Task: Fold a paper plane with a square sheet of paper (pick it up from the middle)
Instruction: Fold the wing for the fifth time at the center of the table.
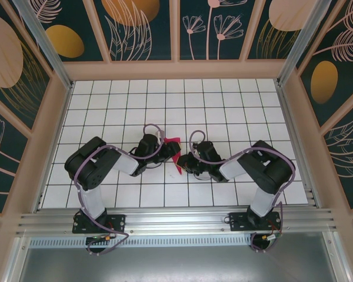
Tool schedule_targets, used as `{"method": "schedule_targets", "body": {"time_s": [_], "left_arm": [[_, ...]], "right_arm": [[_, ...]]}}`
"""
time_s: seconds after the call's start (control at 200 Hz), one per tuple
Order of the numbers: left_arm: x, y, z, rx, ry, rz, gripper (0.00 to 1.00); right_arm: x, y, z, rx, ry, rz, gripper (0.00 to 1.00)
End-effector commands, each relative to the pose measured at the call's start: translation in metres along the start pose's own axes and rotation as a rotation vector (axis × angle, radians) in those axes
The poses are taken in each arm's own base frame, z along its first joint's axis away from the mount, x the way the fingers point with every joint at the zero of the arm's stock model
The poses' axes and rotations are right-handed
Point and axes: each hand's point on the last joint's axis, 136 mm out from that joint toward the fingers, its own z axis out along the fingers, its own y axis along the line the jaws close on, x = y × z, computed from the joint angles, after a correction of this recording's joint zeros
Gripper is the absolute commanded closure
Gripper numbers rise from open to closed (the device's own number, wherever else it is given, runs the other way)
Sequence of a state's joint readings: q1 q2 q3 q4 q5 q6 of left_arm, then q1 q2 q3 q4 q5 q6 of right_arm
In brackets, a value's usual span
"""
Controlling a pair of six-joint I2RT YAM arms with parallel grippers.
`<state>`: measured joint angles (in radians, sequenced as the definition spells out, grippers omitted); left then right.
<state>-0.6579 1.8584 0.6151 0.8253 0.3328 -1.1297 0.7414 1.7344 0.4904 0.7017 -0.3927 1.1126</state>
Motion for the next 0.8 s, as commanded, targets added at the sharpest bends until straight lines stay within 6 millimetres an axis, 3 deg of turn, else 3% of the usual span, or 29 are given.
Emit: {"method": "schedule_targets", "body": {"time_s": [0.0, 0.38, 0.57, 0.791], "left_arm": [[0.005, 0.029, 0.004, -0.095, 0.021, -0.011, 0.53], [0.005, 0.024, 0.007, -0.086, 0.037, 0.001, 0.53], [0.004, 0.023, 0.007, -0.088, 0.035, -0.002, 0.53], [0.003, 0.021, 0.008, -0.086, 0.038, -0.003, 0.53]], "right_arm": [[0.008, -0.030, -0.009, 0.140, 0.006, -0.013, 0.80], [0.019, -0.044, -0.011, 0.212, 0.050, -0.018, 0.93], [0.025, -0.045, -0.011, 0.254, 0.092, -0.058, 0.90], [0.031, -0.028, -0.013, 0.249, 0.121, -0.126, 0.87]]}}
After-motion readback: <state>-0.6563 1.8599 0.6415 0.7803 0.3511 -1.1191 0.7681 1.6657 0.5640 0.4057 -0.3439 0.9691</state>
